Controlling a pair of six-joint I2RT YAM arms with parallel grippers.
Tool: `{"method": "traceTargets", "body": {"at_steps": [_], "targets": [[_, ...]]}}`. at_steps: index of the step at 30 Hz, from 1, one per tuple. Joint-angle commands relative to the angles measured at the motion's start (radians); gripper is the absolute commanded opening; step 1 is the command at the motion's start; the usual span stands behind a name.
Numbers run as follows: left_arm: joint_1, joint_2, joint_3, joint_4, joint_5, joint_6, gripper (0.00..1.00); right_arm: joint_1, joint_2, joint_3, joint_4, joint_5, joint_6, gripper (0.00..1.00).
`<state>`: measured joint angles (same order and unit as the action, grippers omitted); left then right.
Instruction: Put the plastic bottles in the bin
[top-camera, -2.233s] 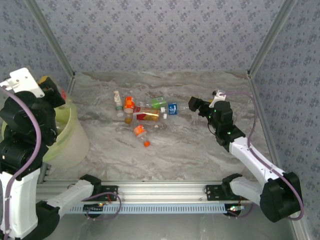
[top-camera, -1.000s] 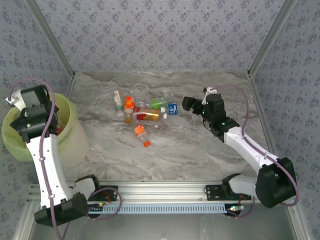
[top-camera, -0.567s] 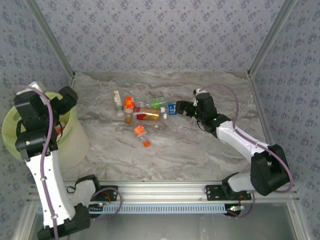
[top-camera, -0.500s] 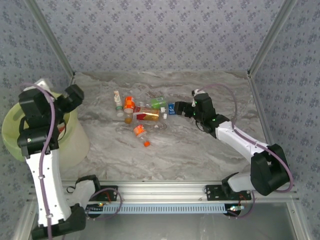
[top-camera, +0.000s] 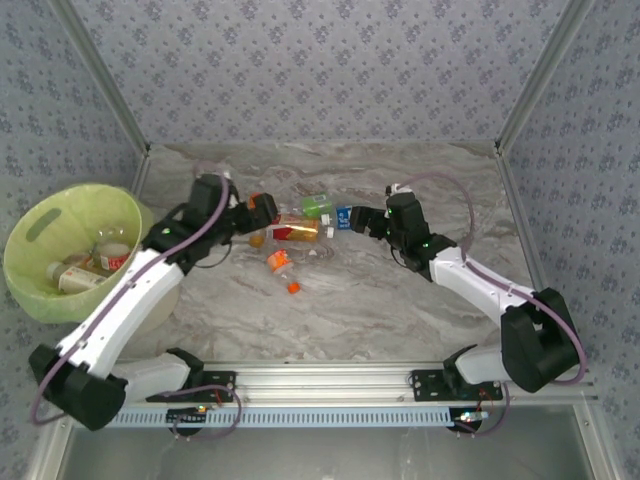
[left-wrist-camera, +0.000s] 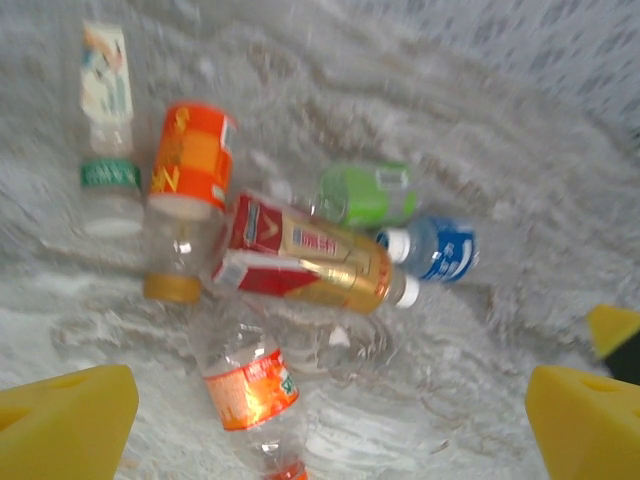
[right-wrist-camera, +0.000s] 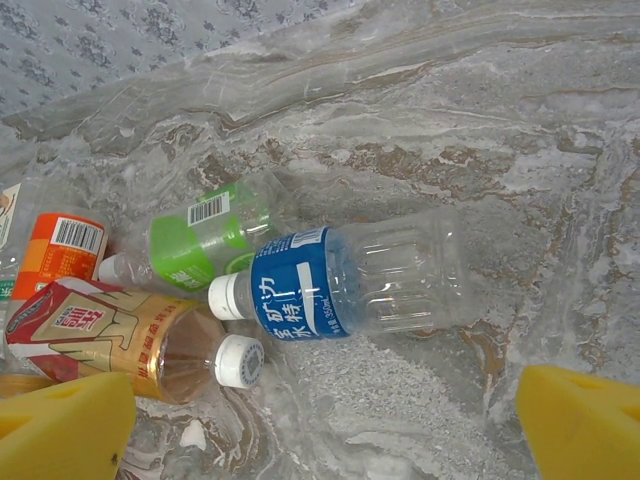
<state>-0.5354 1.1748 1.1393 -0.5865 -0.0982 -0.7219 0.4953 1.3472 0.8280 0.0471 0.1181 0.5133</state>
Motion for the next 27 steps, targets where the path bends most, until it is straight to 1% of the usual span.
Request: {"method": "traceTargets", "body": {"at_steps": [1, 3, 6, 12, 16, 21, 23, 25, 27], "targets": [[-0.026, 0.038, -0.083, 0.146, -0.002, -0.125, 0.99, -0.005, -0.047, -0.013, 0.016, 0.054, 0.028, 1.0], [-0.033, 0.066, -0.122, 0.181, -0.007, -0.15, 1.0, -0.007, -0.062, -0.024, 0.015, 0.067, 0.029, 1.0], [-0.037, 0.112, -0.147, 0.169, -0.051, -0.156, 0.99, -0.007, -0.08, -0.032, 0.006, 0.075, 0.034, 1.0], [-0.074, 0.27, -0.201, 0.208, -0.022, -0.181, 0.99, -0.007, -0.083, -0.034, 0.003, 0.077, 0.043, 1.0], [-0.082, 0.382, -0.213, 0.275, -0.035, -0.208, 1.0, -0.005, -0.086, -0.03, 0.0, 0.078, 0.05, 1.0], [-0.087, 0.453, -0.195, 0.312, -0.053, -0.211, 1.0, -0.002, -0.095, -0.025, -0.027, 0.091, 0.05, 1.0], [-0.091, 0.477, -0.186, 0.309, -0.058, -0.194, 0.98, -0.002, -0.101, -0.027, -0.034, 0.096, 0.05, 1.0], [-0.092, 0.499, -0.179, 0.312, -0.047, -0.17, 0.94, -0.002, -0.105, -0.028, -0.039, 0.105, 0.05, 1.0], [-0.093, 0.51, -0.176, 0.308, -0.043, -0.162, 0.92, -0.003, -0.105, -0.026, -0.043, 0.109, 0.051, 1.0]]}}
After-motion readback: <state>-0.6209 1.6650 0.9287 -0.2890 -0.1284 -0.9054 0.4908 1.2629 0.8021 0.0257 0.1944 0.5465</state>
